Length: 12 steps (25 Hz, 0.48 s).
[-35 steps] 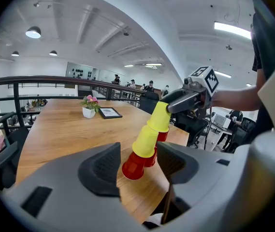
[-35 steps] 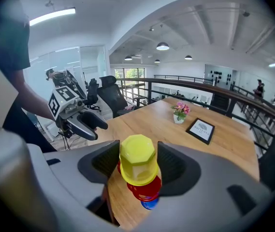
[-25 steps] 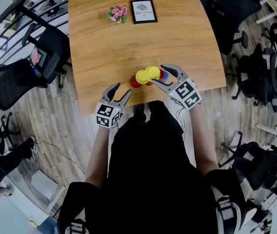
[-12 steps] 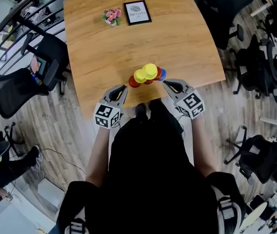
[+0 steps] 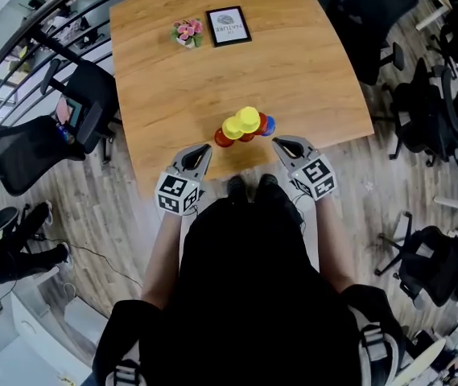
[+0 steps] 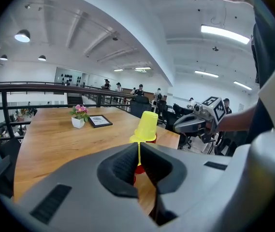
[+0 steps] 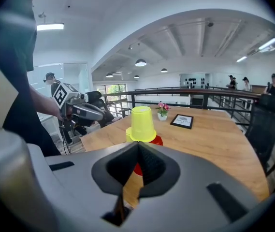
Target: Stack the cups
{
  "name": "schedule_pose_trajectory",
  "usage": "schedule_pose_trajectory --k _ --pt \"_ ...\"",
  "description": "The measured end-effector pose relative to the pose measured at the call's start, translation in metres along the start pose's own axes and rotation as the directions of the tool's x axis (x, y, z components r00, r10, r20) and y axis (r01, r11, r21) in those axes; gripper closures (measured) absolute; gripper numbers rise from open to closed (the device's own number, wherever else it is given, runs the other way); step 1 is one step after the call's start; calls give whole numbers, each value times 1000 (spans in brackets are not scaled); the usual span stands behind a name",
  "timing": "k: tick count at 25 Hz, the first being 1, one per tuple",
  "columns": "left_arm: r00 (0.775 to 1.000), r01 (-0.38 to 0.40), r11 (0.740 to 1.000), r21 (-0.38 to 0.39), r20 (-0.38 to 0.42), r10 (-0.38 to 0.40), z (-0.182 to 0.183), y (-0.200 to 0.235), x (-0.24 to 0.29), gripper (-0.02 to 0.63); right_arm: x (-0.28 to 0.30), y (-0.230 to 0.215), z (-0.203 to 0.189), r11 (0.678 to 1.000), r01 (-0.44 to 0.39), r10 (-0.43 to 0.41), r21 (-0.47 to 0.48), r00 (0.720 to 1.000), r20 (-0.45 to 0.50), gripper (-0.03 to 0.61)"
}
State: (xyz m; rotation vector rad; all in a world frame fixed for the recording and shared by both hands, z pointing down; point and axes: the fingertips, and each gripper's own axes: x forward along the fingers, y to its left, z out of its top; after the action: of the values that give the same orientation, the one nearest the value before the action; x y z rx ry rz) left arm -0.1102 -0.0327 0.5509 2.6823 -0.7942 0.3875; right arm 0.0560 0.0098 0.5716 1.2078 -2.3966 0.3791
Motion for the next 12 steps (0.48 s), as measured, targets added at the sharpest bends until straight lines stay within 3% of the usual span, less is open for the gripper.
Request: schedule_pose_trajectory --k 12 --pt "998 -69 998 -7 15 69 12 -25 4 584 -15 -7 -8 996 -72 71 -44 997 -24 572"
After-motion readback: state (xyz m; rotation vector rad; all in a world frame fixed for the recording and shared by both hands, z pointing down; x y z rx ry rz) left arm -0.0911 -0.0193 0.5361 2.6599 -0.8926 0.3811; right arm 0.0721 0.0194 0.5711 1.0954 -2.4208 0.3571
